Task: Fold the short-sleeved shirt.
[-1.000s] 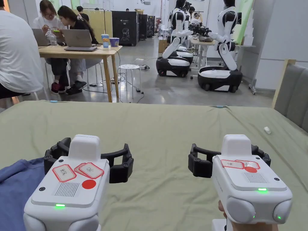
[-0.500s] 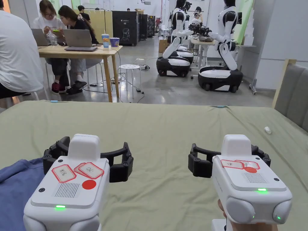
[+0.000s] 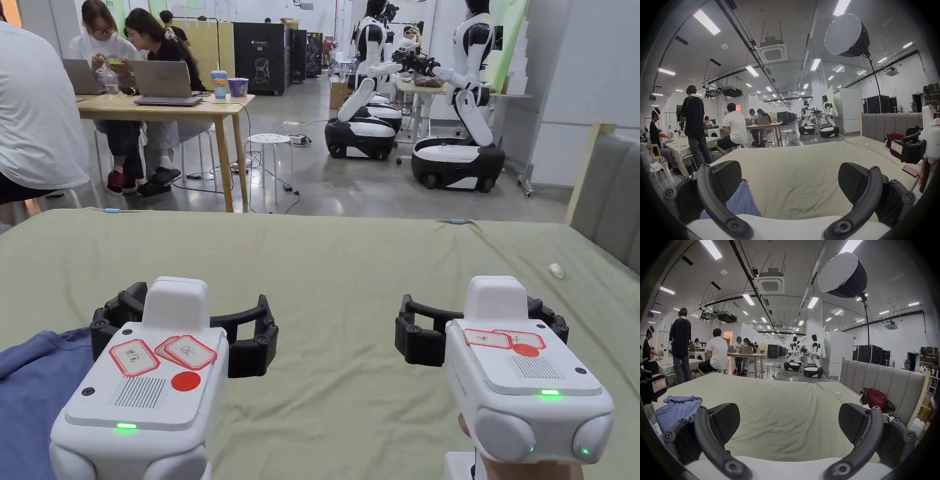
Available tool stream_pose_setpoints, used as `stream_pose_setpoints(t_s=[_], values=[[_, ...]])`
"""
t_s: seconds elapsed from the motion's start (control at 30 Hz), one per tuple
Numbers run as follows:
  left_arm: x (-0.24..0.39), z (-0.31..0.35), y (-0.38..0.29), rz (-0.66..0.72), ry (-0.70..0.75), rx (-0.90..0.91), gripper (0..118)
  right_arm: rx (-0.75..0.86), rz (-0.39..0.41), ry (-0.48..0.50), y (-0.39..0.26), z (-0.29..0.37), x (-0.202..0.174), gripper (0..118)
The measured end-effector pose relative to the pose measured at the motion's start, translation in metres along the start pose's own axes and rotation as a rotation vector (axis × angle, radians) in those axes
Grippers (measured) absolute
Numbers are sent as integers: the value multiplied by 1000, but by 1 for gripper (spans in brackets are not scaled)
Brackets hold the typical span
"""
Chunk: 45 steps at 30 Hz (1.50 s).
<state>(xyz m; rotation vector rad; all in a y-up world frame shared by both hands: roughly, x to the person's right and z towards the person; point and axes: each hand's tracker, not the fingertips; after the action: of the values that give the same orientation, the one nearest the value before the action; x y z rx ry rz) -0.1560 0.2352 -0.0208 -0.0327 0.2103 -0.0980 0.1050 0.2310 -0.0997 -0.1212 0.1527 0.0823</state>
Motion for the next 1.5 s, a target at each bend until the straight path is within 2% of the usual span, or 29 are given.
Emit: stream_pose_setpoints(t_s=[0.23, 0.43, 0.47, 0.5, 0.53, 0.57, 0.6, 0.63, 0.67, 0.73, 0.83, 0.97, 1.07, 1.33, 1.43, 1.5], values=[[0, -1, 0, -2, -1, -6, 118, -17, -22, -1, -3, -2, 2, 118], [0, -3, -2, 5, -4, -14, 118, -15, -3, -15, -2, -1, 1, 117], [-1, -3, -2, 8, -6, -16, 114, -15, -7, -10, -2, 0, 2, 105], [-1, -3, -2, 11, -9, -19, 101, -15, -11, -7, -2, 1, 2, 80], [-1, -3, -2, 16, -26, -24, 62, -10, -15, 9, -2, 3, 4, 23], [-1, -2, -2, 19, -32, -21, 20, -2, -13, 7, -2, 4, 4, 1], [-1, -2, -2, 18, -33, -16, 0, 4, 20, -44, -2, 3, 2, 0], [1, -2, -2, 3, -13, -10, 0, 20, 40, -109, -3, 3, -1, 0], [3, -1, -4, -7, -15, -5, 0, 36, 61, -107, -3, 2, -3, 0], [-2, 3, -5, -2, -44, 0, 0, 8, 9, -28, -1, 0, 1, 0], [-3, 4, -7, -9, -19, -5, 0, 12, 34, -55, -2, -5, -5, 0], [-21, 9, -8, 12, 2, -20, 0, -2, 38, -17, -2, -12, -15, 0], [-49, 18, -9, 39, 62, -37, 0, -5, 39, 55, -2, -15, -40, 0], [-145, 69, -21, 1, 349, -108, 0, -8, 64, 355, 3, -9, -161, 0], [-170, 85, -28, 5, 403, -131, 0, -10, 72, 436, 3, -2, -195, 0], [-180, 87, -33, 3, 421, -151, 0, -13, 80, 453, 1, 1, -208, 0]])
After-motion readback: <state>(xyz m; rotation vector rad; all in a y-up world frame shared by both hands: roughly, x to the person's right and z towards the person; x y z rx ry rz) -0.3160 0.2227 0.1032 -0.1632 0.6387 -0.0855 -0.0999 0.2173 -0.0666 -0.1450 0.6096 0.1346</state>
